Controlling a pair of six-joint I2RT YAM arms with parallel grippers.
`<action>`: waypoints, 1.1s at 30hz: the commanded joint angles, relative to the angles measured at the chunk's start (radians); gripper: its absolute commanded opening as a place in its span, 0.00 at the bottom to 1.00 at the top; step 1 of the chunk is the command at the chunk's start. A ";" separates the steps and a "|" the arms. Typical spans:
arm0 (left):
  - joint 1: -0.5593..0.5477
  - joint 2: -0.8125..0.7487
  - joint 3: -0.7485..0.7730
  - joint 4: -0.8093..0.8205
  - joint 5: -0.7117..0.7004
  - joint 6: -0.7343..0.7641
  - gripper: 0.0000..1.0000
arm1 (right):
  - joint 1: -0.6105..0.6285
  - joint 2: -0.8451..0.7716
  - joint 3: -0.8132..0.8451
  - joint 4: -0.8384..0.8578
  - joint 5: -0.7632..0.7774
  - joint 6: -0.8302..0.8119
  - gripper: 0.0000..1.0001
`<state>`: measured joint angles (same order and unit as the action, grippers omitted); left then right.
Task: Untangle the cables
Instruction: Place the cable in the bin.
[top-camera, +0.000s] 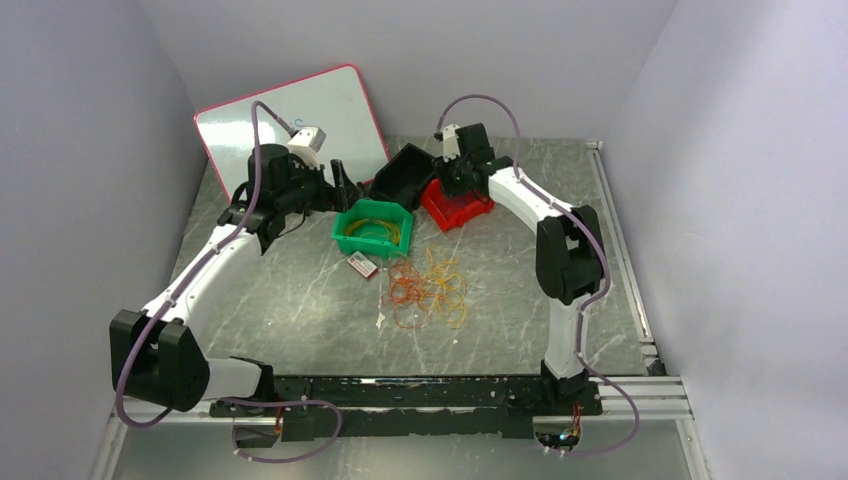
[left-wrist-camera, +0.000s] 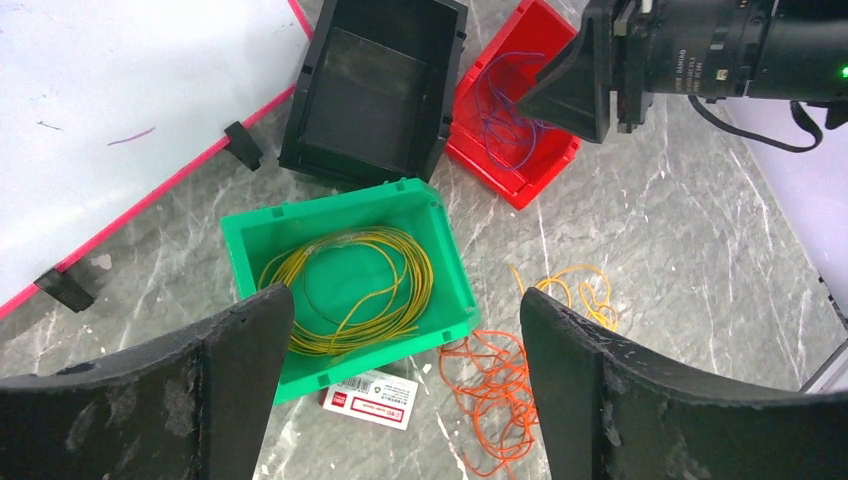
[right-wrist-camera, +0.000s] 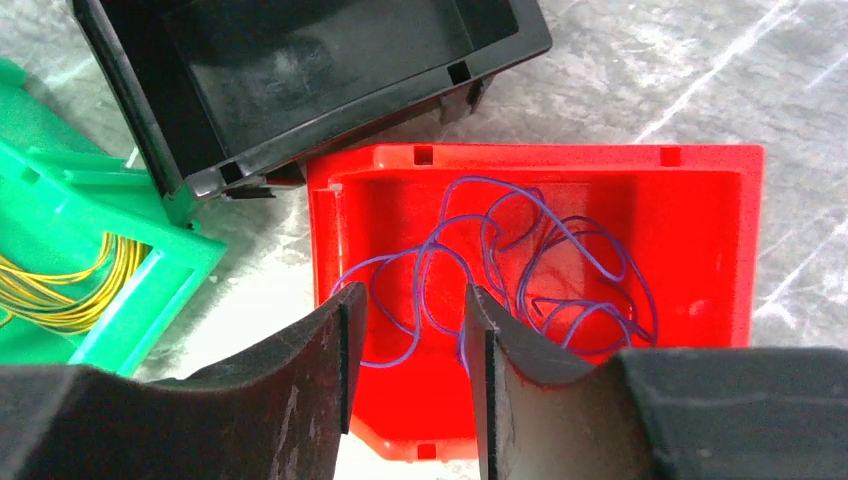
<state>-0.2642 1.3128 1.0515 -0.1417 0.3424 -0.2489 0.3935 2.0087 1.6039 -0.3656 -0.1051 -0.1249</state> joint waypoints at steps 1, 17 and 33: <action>0.010 0.012 0.012 0.010 0.024 0.013 0.88 | 0.000 0.054 0.036 -0.056 -0.014 -0.022 0.42; 0.010 0.022 0.016 0.005 0.021 0.012 0.86 | -0.002 0.022 0.015 0.034 0.111 -0.035 0.00; 0.011 0.028 0.022 0.000 0.019 0.013 0.85 | -0.002 0.078 -0.061 0.224 0.269 -0.284 0.00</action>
<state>-0.2638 1.3357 1.0519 -0.1471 0.3443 -0.2466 0.3935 2.0548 1.5139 -0.1703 0.1410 -0.3511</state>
